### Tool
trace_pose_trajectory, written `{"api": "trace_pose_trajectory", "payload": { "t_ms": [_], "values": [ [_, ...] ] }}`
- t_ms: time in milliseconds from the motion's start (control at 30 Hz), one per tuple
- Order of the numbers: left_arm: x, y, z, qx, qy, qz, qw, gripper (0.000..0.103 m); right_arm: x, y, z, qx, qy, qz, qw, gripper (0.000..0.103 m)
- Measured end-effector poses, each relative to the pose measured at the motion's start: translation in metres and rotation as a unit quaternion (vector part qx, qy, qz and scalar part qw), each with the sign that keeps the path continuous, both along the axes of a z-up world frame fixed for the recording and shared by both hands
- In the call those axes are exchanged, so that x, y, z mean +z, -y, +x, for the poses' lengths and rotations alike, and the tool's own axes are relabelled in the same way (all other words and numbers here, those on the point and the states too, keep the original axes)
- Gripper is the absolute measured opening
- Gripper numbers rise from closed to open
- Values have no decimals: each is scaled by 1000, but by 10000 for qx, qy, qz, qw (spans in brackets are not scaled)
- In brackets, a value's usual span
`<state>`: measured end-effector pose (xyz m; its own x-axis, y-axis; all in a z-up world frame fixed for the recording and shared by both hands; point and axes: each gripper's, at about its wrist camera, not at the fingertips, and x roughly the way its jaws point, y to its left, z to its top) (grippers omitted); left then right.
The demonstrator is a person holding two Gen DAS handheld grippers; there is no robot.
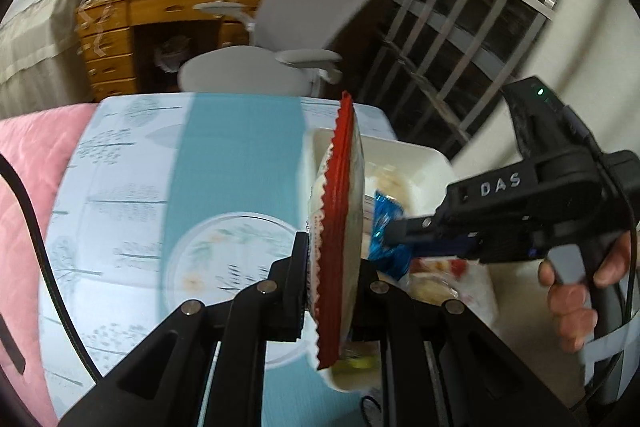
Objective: Organize snacks
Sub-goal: 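Carry both packets to the tray and release them from both tools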
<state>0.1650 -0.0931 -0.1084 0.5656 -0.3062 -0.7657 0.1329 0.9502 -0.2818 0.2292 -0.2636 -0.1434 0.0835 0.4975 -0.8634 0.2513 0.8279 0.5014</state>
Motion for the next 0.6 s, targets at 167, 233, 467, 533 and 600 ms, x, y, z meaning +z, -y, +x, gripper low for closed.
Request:
{"api": "trace_pose_trajectory", "payload": {
  "t_ms": [167,233,467,533,600],
  "values": [
    [11,49,-15,-675,149,281,9972,15,-6,50,-39,-649,-211,254,9973,29],
    [16,60,-18,-832,192,440,9954,29,-5,68,-53,-955,-179,291,9948,29],
    [25,62,-30,-919,44,514,9944,70,0,94,-88,-1516,-23,260,9881,52],
    [23,55,-34,-937,-112,583,9938,76,2,93,-99,-1597,40,217,9869,55],
    [17,43,-38,-998,-358,647,9923,83,3,92,-108,-1634,108,121,9864,56]
  ]
}}
